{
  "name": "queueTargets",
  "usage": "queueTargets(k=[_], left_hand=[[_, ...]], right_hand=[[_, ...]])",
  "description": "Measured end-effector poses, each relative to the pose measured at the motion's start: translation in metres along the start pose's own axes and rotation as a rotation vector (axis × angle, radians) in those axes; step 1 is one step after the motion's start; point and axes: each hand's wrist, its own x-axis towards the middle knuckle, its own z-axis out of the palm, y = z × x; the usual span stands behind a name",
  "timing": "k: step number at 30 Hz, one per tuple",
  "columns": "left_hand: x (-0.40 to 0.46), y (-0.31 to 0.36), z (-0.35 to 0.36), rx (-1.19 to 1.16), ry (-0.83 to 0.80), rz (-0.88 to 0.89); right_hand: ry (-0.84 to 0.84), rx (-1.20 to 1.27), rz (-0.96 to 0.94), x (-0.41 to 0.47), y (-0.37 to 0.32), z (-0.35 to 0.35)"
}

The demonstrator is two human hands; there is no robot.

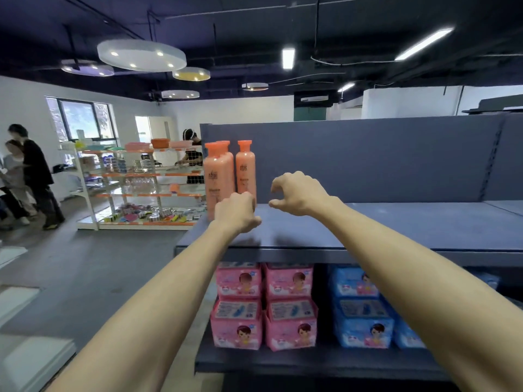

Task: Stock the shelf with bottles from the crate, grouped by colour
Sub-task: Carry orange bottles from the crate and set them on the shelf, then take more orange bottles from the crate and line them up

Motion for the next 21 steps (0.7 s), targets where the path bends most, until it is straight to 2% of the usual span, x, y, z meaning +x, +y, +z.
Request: queueTargets(k=[2,6,9,12,21], left_hand=[[-0.017,0.035,0.001,-0.011,0.061,-0.020],[-0.093,0.080,0.031,0.016,0.101,0.076],[-0.142,0.097,0.084,0.002,-0.032,0.096],[-0.175,0.116,0.144,-0.047,-0.187,0.074],[-0.239,0.135,0.268,-0.104,-0.457,0.026]], right_hand=[[-0.005,0.044,-0.019,-0.025,0.023,-0.002],[0.022,0.196,-0.062,-0.117,0.072,0.019],[-0.016,0.212,-0.039,-0.181,0.106,0.052],[-0.123,0.201,-0.003,-0.223,0.133,0.094],[-0.373,0.288,0.182,-0.309,0.177,0.209]])
